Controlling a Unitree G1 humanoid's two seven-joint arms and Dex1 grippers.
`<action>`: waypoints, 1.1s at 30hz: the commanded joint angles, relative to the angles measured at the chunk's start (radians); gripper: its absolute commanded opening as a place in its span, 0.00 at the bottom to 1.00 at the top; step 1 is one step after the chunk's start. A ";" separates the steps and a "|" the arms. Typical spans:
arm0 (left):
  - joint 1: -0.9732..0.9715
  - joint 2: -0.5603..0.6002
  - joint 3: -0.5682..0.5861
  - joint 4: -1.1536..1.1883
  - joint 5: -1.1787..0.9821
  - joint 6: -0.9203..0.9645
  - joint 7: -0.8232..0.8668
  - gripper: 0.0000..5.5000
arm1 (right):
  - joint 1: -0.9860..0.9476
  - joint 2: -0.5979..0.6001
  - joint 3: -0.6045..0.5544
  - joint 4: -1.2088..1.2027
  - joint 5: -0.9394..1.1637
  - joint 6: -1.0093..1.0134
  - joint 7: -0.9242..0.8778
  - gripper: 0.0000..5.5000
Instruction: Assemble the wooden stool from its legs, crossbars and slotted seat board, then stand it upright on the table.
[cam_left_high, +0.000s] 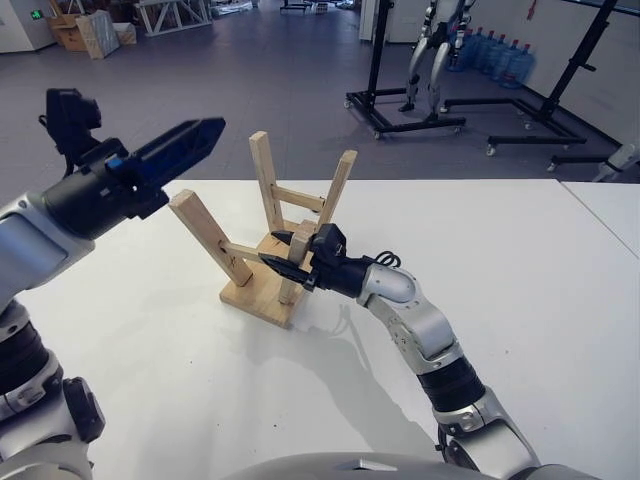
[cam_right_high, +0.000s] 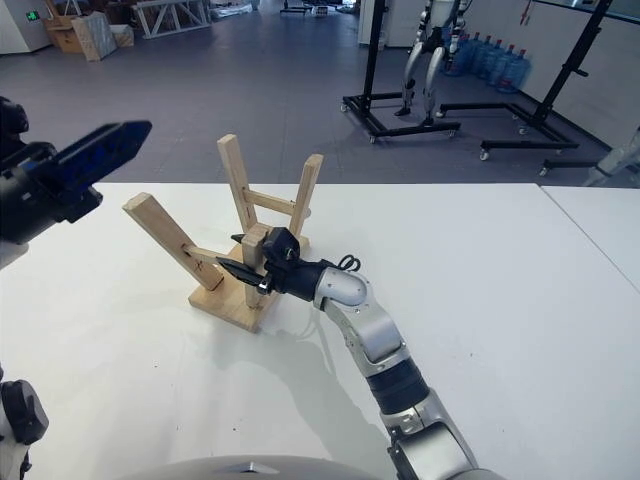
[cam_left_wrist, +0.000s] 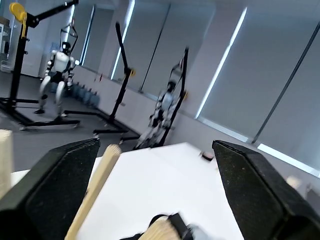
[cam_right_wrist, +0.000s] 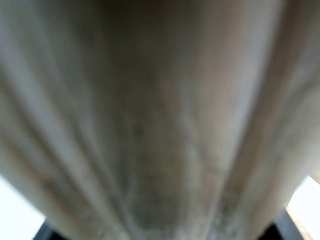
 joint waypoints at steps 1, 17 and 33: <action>0.068 -0.059 -0.116 0.002 -0.103 -0.146 0.175 0.75 | 0.006 -0.012 -0.001 0.008 -0.016 0.024 -0.006 0.37; 0.251 -0.446 -0.282 -0.104 -0.117 -0.414 0.413 0.75 | 0.003 -0.008 -0.002 0.006 -0.017 0.021 -0.011 0.37; 0.448 -0.475 -0.396 0.104 -0.028 -0.366 0.256 0.75 | 0.005 -0.007 0.002 0.000 -0.017 0.031 -0.011 0.37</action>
